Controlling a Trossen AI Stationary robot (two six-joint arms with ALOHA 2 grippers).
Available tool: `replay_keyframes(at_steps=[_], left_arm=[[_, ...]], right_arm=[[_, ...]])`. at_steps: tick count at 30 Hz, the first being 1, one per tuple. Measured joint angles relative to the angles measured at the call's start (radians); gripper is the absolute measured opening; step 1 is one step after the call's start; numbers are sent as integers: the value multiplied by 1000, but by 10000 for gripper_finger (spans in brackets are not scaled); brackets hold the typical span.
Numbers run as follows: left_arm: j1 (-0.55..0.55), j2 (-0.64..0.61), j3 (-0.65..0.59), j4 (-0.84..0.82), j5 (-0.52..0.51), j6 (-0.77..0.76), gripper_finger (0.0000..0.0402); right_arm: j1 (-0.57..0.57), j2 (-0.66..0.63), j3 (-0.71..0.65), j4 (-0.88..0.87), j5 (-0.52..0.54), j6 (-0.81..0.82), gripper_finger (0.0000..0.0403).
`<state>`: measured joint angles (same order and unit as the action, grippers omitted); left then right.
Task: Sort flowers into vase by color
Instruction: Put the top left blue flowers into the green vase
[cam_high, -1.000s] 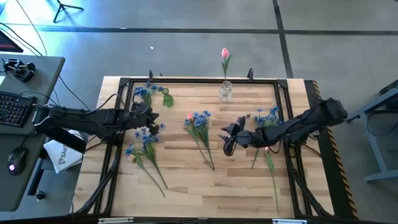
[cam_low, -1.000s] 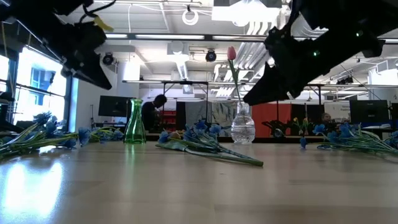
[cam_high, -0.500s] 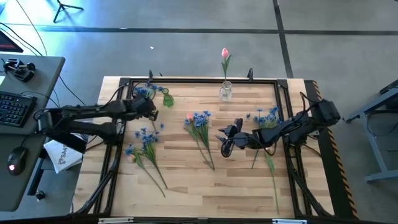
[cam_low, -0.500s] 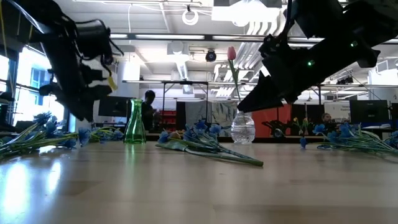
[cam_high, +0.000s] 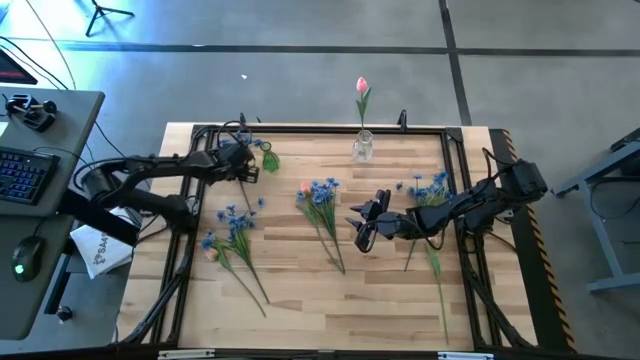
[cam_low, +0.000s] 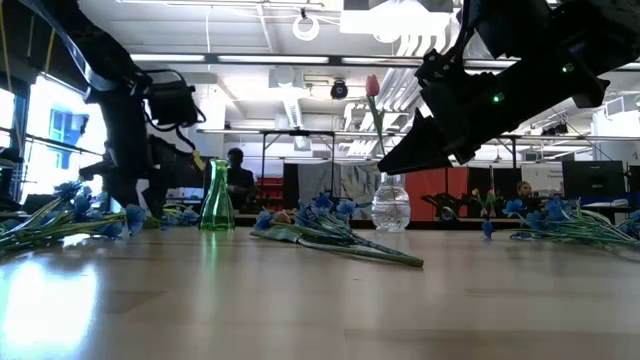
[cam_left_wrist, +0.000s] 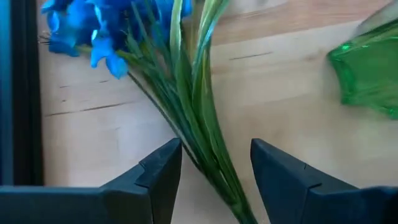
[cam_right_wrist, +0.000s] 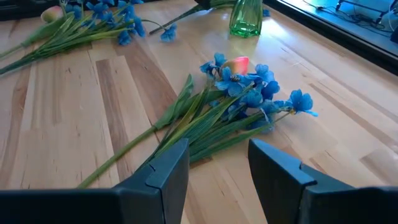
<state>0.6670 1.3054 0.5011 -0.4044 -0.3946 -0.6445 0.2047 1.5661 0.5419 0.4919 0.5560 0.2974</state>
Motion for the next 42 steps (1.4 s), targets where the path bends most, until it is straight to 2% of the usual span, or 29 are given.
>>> replay_keyframes(at_steps=[6,9,12,18,23,27,31,34,37,42], left_arm=[[32,70,3,7,1,1,179],[32,84,4,15,3,1,161],[32,77,4,20,12,2,122],[34,28,-2,2,20,35,17],[34,-53,-2,1,-3,54,17],[34,-165,-2,5,-28,99,9],[34,-298,-2,44,-63,191,5],[32,-394,-2,135,-60,280,6],[32,-463,-1,275,6,413,6],[32,-509,-1,549,249,640,7]], right_arm=[[0,0,0,0,-3,1,161],[0,0,0,0,-3,1,161],[0,0,0,3,-3,1,161],[0,0,0,4,-2,2,161],[0,0,0,4,-2,16,161],[0,0,0,4,-2,17,161],[0,0,0,5,-2,17,161],[-1,0,0,6,-2,17,161],[-1,0,0,7,-2,17,161],[-1,0,0,7,-2,16,161]])
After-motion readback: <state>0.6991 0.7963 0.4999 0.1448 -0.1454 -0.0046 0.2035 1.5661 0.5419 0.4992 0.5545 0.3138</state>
